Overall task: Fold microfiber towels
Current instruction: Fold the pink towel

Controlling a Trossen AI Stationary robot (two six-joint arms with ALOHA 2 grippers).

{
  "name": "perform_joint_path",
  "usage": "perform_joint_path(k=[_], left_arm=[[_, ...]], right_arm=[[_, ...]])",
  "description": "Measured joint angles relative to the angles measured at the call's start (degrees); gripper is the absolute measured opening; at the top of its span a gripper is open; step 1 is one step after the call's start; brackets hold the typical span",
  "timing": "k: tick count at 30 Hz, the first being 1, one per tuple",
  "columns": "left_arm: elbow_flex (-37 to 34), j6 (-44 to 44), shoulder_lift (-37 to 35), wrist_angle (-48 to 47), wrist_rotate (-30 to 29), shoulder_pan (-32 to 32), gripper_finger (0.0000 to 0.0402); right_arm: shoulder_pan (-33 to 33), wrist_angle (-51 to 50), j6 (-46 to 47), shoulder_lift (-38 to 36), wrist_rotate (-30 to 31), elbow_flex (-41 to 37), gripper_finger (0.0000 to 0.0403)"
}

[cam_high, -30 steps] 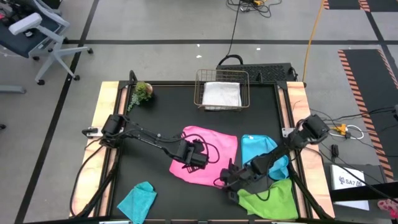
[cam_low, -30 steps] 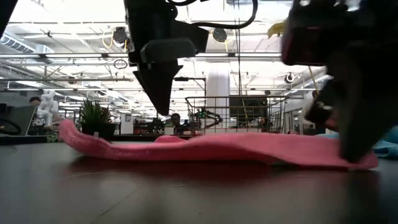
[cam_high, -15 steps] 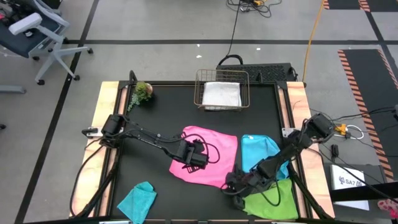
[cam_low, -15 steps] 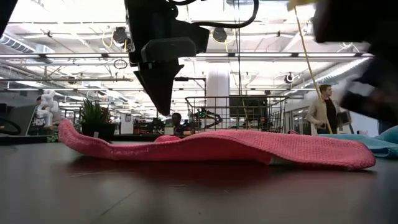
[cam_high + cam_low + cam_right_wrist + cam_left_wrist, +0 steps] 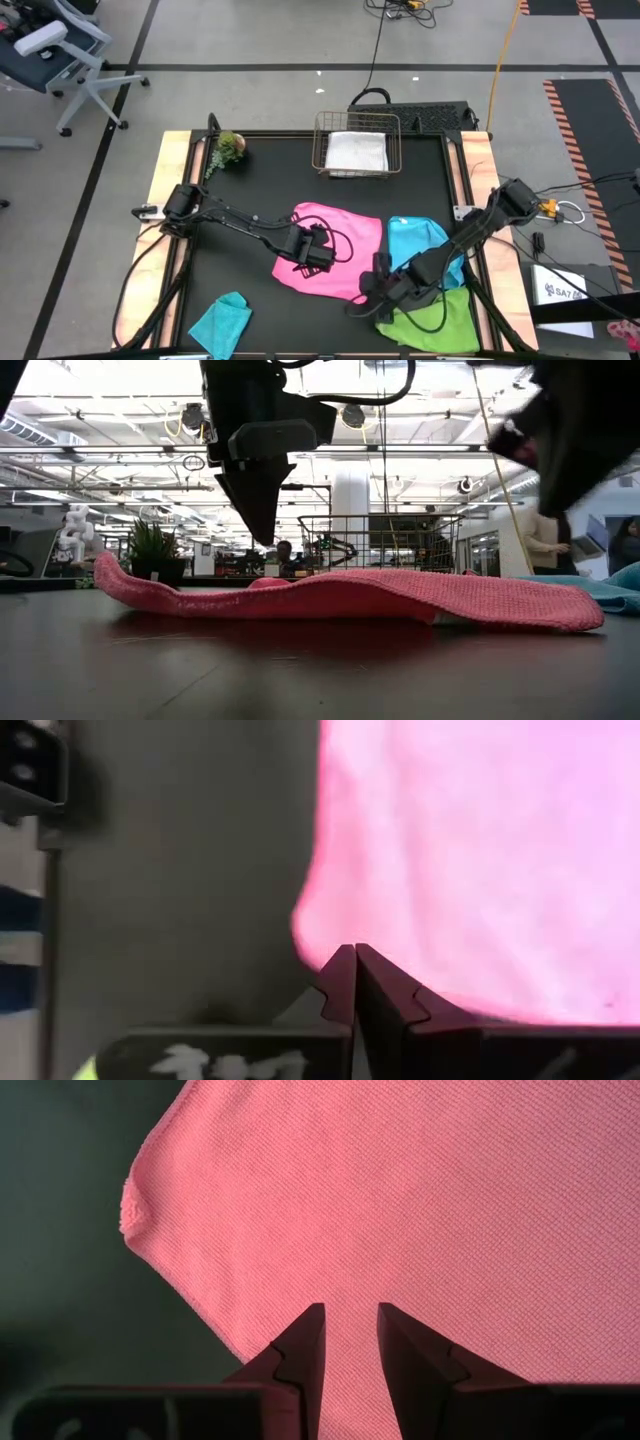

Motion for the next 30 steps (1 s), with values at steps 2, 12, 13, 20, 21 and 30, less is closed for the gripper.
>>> perform_joint_path(k=[2,12,13,20,21,30], left_arm=[[0.0,0.0,0.0,0.0,0.0,0.04,0.0097],[0.0,0.51,0.0,-0.02,-0.01,0.07,0.0097],[0.0,0.69,0.0,-0.02,-0.01,0.07,0.0097],[0.0,0.97,0.0,0.01,-0.01,0.07,0.0097],[0.0,0.98,0.0,0.02,0.0,0.07,0.0097],[0.0,1.56,0.0,-0.02,-0.01,0.07,0.0097]], right_arm=[[-0.71,-0.57,-0.99,0.01,0.34,0.69,0.0],[-1.26,2.1,1.38,2.62,-0.06,-0.38,0.0],[-1.29,2.56,1.95,3.01,-0.06,-0.38,0.0],[-1.69,3.96,2.76,4.82,0.16,-0.38,0.0],[-1.87,3.96,2.77,5.02,0.13,-0.41,0.0],[-1.89,8.28,4.51,5.95,-0.03,-1.16,0.0]])
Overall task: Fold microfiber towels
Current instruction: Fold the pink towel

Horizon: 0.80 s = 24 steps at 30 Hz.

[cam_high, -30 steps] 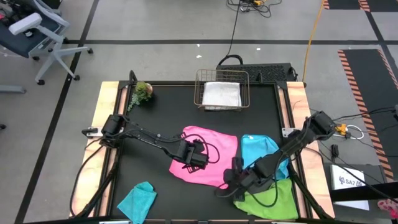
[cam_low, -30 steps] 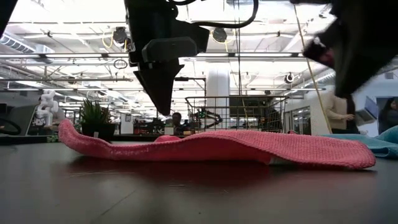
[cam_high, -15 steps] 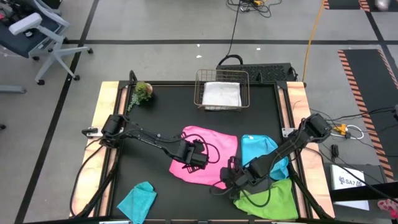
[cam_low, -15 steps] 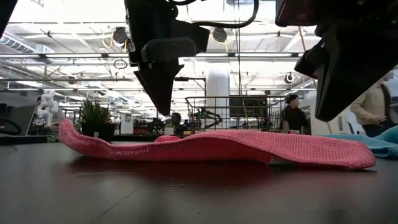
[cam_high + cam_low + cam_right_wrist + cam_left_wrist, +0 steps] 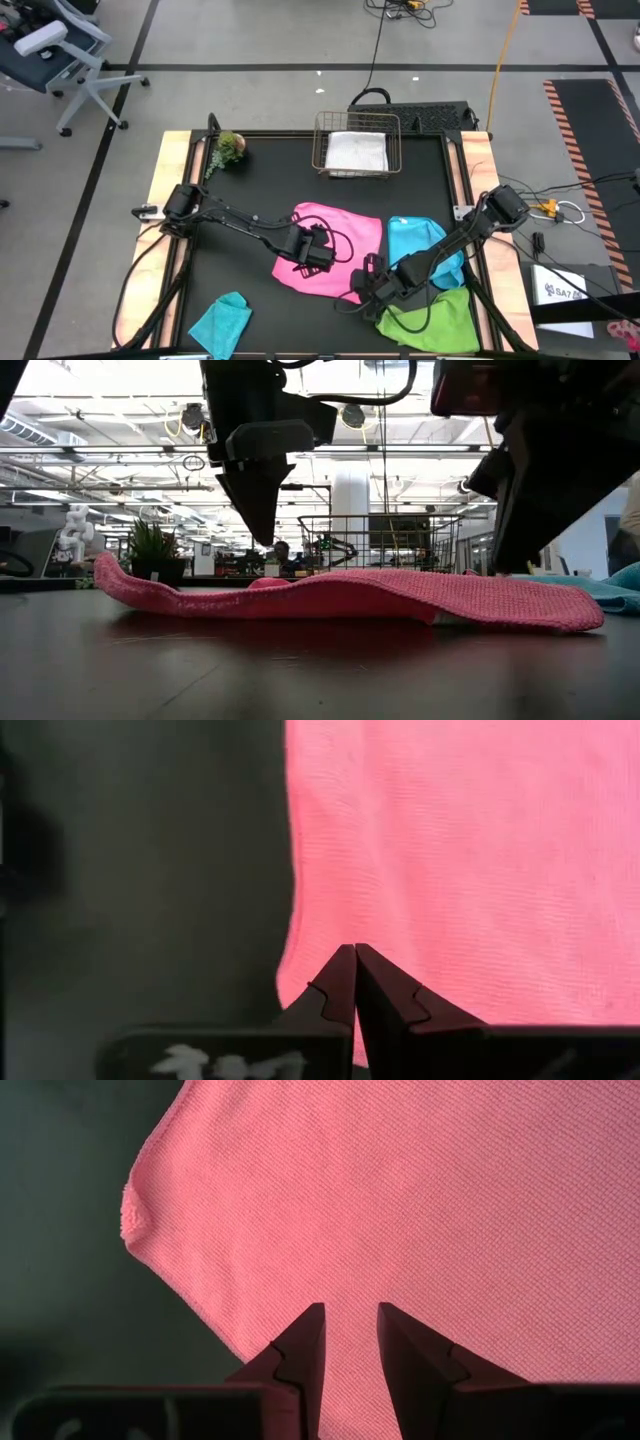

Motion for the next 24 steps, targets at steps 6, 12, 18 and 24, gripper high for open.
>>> perform_joint_path(k=[6,12,18,24], left_arm=[[0.0,0.01,0.0,0.02,0.0,0.0,0.0097],[0.0,0.67,0.01,0.02,-0.14,0.0,0.0097],[0.0,0.69,0.02,0.04,-0.37,0.0,0.0097],[0.0,0.71,0.02,0.04,-0.38,0.0,0.0097]], right_arm=[[0.3,2.34,3.15,0.07,-0.21,-2.42,0.0],[1.25,2.62,4.41,0.07,-1.31,-3.84,0.0],[2.56,7.76,8.69,0.07,-2.96,-6.76,0.0],[4.7,8.81,11.34,-0.02,-6.27,-7.84,0.0]])
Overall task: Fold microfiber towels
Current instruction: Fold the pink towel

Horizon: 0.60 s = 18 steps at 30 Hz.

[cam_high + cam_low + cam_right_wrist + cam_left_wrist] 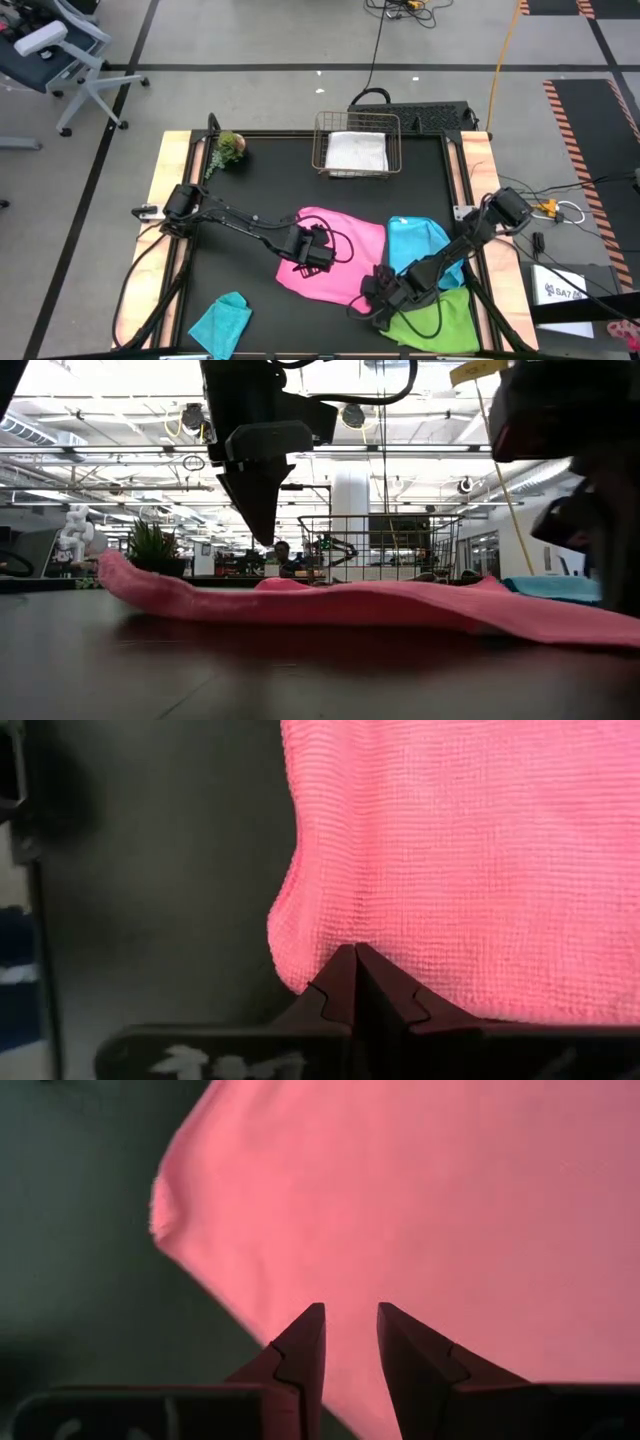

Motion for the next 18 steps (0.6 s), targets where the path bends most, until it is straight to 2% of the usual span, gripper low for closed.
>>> perform_joint_path(k=[5,12,16,18], left_arm=[[0.0,0.16,-0.01,0.1,-0.04,0.08,0.0097],[0.0,1.32,0.0,1.55,-3.96,1.57,0.0097],[0.0,5.96,0.0,4.96,-3.75,4.51,0.0097],[0.0,7.61,0.0,6.05,-1.58,6.62,0.0097]], right_arm=[[0.46,0.53,-0.66,-1.05,-1.0,-0.09,0.0],[-3.55,1.39,-6.57,-7.31,7.47,0.59,0.0],[-5.99,1.16,-10.83,-9.42,9.2,0.55,0.0],[-7.16,-0.33,-12.08,-9.94,9.27,0.55,0.0]])
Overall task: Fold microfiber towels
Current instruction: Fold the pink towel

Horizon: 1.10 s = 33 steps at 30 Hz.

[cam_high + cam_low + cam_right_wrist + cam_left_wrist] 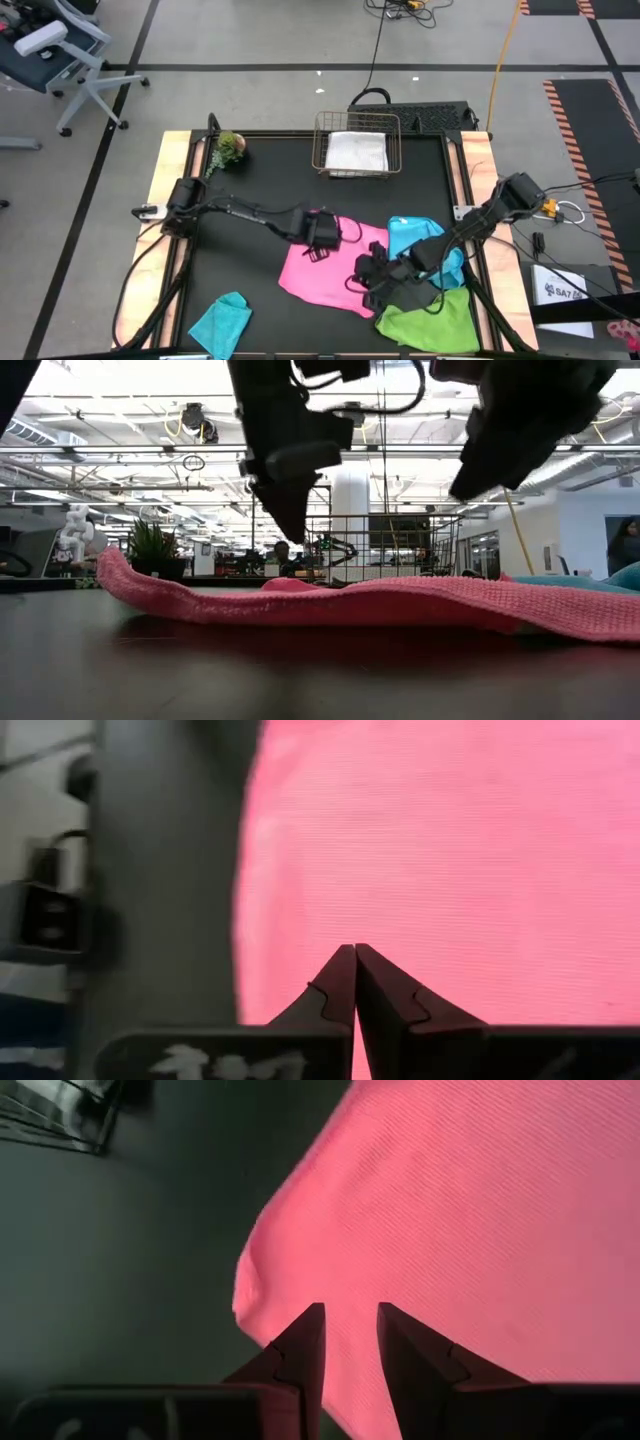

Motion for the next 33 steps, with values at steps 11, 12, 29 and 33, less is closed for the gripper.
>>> perform_joint_path(k=[11,12,29,33], left_arm=[[-2.03,4.35,-0.01,4.06,7.9,6.28,0.0097],[-3.09,4.46,0.0,4.89,8.06,6.15,0.0097],[-17.48,-1.09,-0.35,14.21,-4.64,3.35,0.0097],[-17.59,-2.68,-0.34,13.63,-4.52,2.4,0.0097]], right_arm=[[-3.46,-19.93,4.95,-0.07,0.6,0.0,0.0],[-3.57,-21.51,6.22,-0.07,1.51,0.0,0.0],[-10.24,-27.68,6.87,-0.09,4.76,0.0,0.0],[-11.57,-26.82,3.7,-0.09,4.97,-0.02,0.0]])
